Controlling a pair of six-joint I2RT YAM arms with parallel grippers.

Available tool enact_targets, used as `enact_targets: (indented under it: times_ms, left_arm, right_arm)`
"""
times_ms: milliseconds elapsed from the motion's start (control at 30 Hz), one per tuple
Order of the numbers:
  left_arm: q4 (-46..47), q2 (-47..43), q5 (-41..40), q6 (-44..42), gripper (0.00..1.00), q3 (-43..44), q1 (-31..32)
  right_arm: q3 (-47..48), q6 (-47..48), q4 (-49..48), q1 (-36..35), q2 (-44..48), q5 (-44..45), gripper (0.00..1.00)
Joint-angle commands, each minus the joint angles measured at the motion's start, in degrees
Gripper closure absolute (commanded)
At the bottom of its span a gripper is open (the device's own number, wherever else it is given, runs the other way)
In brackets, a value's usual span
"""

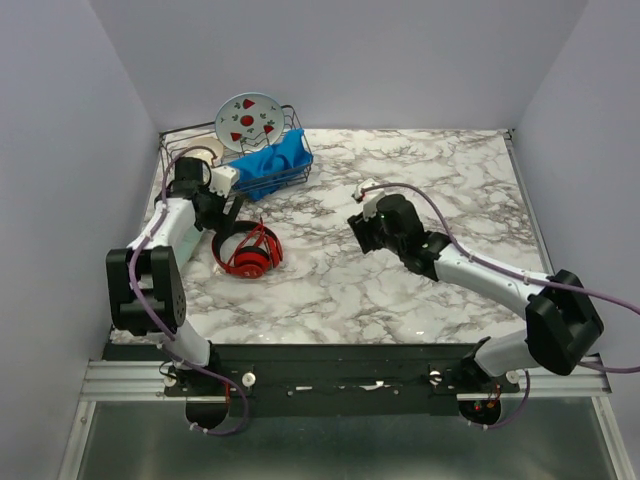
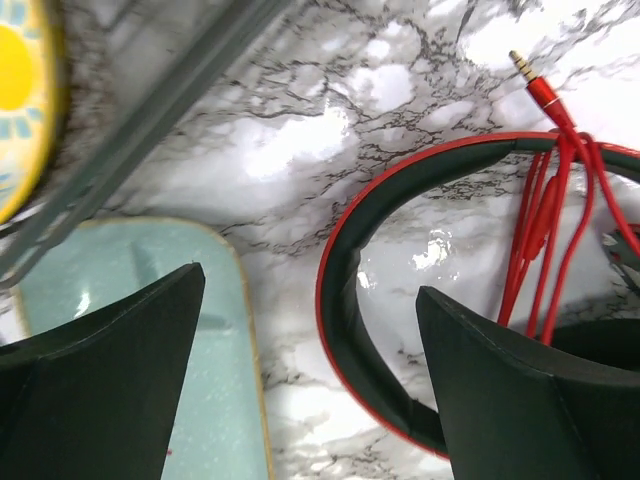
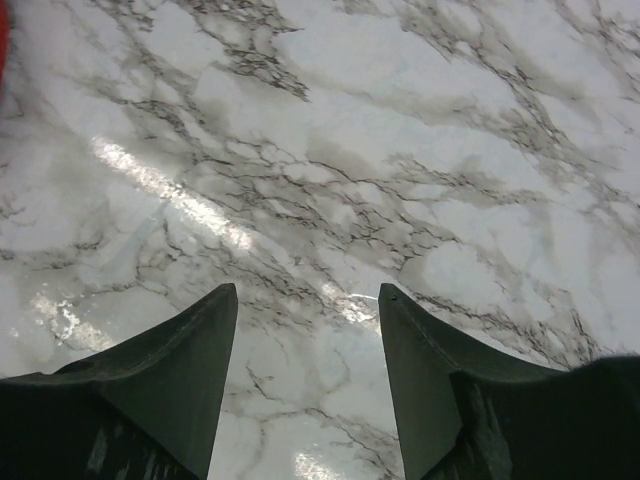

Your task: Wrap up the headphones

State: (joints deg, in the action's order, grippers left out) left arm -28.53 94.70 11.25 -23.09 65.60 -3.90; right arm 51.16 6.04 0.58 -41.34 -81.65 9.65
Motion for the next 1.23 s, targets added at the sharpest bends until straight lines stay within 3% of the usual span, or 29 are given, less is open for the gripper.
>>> enact_targets:
  times_ms: [0, 267, 367, 667, 833, 1200]
  left_arm:
    - [-2.2, -8.5, -2.3, 2.2, 0.01, 0.0, -0.3]
    - [-3.3, -23.4, -5.0, 1.5, 0.01, -8.5, -0.3]
    - [-1.3, -28.3, -6.1, 0.1, 0.01, -14.9, -0.3]
    - [13.4, -38.6, -10.5, 3.9, 0.01, -33.1, -0.3]
    - [16.3, -39.8, -15.8, 4.3, 0.01, -35.5, -0.3]
    - [14.7, -40.5, -12.5, 4.5, 0.01, -35.7, -0.3]
  right_arm:
    - [-0.8, -5.1, 2.4, 4.9, 4.8, 3.9, 0.33]
    - [-8.3, -13.2, 2.8, 16.2, 16.2, 6.4, 0.22]
    - [-11.9, -16.4, 2.6, 20.1, 20.1, 7.0, 0.00]
    - [-16.4, -18.8, 0.8, 20.9, 26.2, 9.9, 0.00]
    - [-16.0, -20.5, 0.0, 20.9, 26.3, 8.5, 0.00]
    - [-16.4, -22.4, -0.1, 20.9, 26.6, 9.8, 0.00]
